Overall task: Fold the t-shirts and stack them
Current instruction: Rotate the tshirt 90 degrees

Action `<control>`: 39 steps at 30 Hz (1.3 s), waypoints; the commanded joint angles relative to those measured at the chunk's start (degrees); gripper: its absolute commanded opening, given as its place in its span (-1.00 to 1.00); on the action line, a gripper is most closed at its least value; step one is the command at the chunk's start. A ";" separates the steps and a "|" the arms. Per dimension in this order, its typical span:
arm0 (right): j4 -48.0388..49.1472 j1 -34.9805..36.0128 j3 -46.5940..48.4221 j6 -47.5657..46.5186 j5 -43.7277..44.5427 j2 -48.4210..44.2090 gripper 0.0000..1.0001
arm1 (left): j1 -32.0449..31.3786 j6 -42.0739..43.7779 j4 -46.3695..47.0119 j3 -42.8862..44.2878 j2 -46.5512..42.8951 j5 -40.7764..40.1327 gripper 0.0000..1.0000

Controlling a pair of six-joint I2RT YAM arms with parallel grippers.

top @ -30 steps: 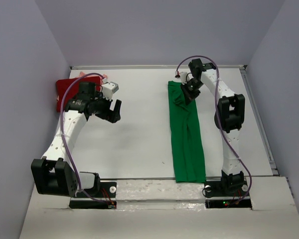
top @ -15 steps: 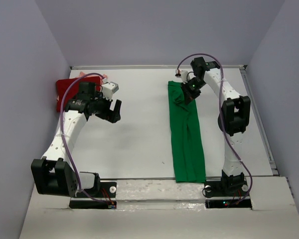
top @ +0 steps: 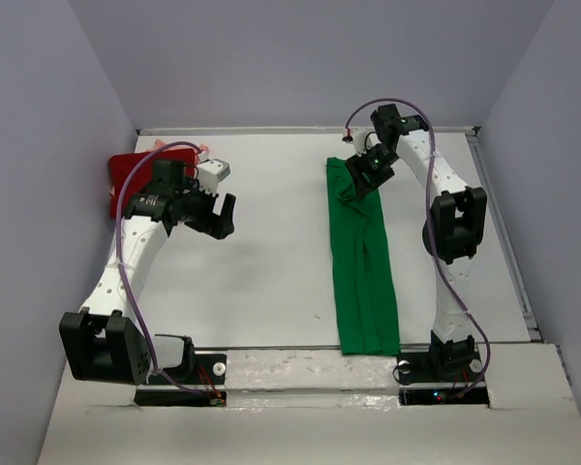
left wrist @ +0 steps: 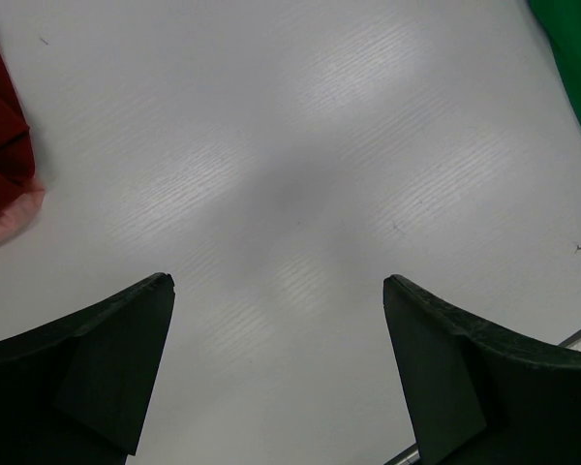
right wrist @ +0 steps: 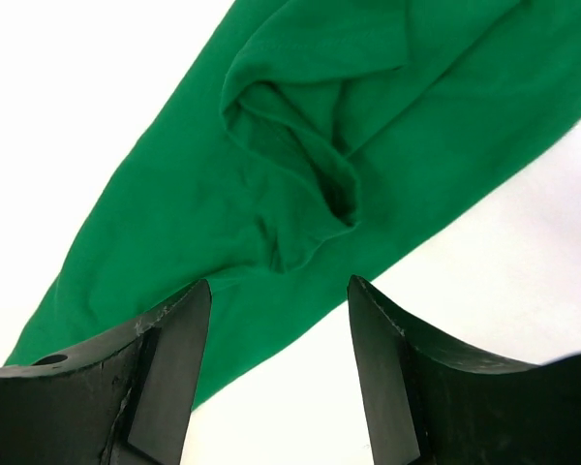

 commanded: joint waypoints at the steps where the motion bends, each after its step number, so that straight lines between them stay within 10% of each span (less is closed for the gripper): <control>1: 1.14 0.41 4.13 0.65 1.28 0.62 0.29 | 0.55 0.27 0.47 -0.35 -1.80 0.96 0.98; 35: 1.58 0.41 2.02 -0.15 0.75 5.98 0.06 | 0.64 0.35 0.12 -0.17 -1.80 0.87 0.98; 39: 1.49 0.41 2.55 0.03 1.01 6.16 -0.61 | 0.64 0.27 0.21 -0.17 -1.80 0.87 0.98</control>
